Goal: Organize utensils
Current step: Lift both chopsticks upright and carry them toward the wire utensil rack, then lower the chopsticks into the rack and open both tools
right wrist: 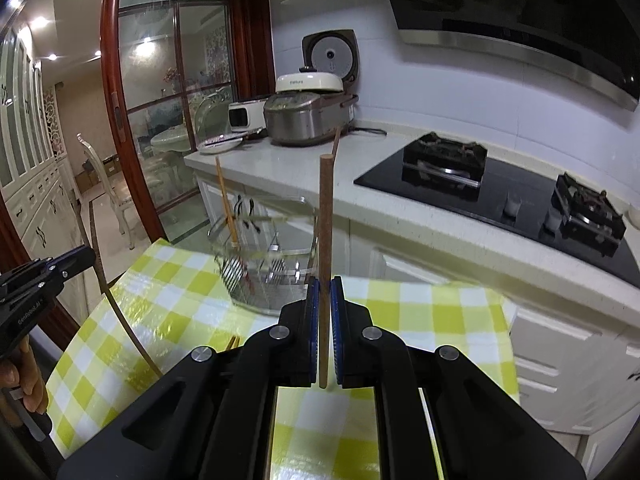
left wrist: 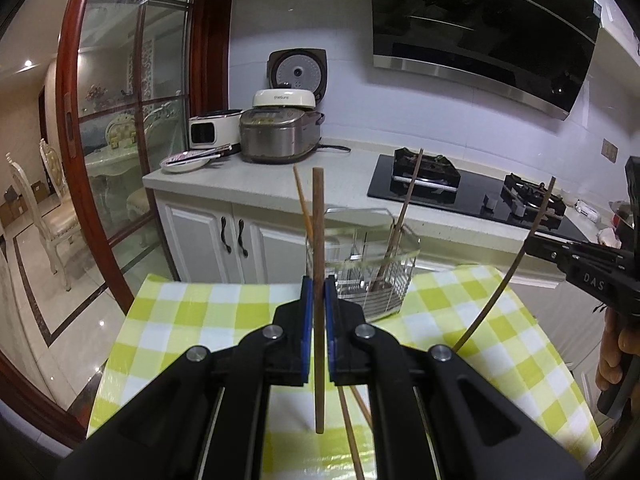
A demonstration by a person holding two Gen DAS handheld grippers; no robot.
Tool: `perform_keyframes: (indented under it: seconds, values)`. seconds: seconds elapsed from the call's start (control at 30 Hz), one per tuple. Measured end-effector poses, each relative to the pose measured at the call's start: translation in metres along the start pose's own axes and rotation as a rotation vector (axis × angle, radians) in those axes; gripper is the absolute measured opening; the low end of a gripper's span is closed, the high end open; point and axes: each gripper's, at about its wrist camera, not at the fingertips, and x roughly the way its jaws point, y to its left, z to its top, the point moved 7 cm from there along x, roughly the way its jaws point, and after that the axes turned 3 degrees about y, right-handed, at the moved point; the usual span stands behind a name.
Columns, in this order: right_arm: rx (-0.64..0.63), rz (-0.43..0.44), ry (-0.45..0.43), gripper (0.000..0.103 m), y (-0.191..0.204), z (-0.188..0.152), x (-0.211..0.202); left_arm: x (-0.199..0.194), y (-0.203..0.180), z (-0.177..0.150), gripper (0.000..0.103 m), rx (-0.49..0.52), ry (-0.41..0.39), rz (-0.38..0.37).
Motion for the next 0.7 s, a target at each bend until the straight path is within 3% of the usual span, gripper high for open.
perform_keyframes:
  seconds: [0.7]
  values:
    - [-0.021,-0.033,-0.141,0.008,0.018,0.116,0.004,0.009,-0.011,0.133,0.006,0.009,-0.214,0.004]
